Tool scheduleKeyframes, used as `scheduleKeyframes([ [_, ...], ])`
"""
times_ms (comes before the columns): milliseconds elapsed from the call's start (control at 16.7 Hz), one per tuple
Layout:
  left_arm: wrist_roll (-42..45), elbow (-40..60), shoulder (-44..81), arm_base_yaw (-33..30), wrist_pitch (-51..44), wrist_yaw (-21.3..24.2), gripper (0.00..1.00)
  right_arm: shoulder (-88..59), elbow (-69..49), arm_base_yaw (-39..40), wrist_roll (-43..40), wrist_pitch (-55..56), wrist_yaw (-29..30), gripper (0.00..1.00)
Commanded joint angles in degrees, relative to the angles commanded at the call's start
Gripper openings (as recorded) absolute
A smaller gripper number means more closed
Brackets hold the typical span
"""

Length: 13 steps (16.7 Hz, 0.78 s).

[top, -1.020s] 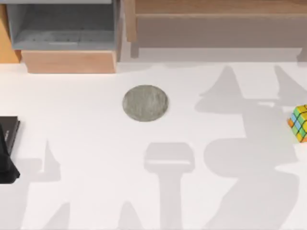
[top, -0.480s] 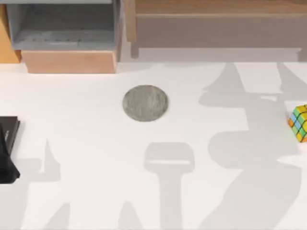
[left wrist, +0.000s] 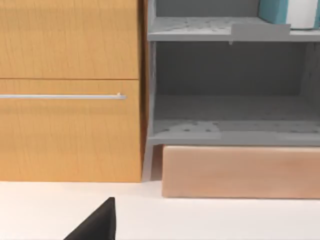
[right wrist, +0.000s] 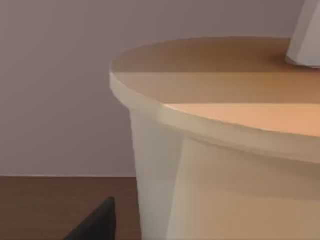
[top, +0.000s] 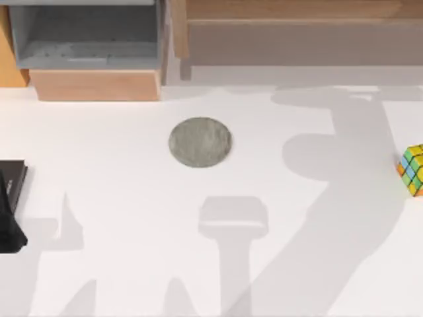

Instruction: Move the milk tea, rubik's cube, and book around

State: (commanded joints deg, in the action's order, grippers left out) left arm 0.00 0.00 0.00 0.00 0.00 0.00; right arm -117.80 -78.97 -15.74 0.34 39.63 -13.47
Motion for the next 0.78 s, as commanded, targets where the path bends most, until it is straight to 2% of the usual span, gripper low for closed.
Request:
scheduleKeyframes([
  [360, 0.0, 0.0, 0.0, 0.0, 0.0, 0.0, 1.0, -1.2, -1.7, 0.2, 0.0, -0.6, 0.3, 1.0],
  [780, 0.0, 0.0, 0.0, 0.0, 0.0, 0.0, 1.0, -1.2, -1.7, 0.2, 0.0, -0.6, 0.3, 0.47],
])
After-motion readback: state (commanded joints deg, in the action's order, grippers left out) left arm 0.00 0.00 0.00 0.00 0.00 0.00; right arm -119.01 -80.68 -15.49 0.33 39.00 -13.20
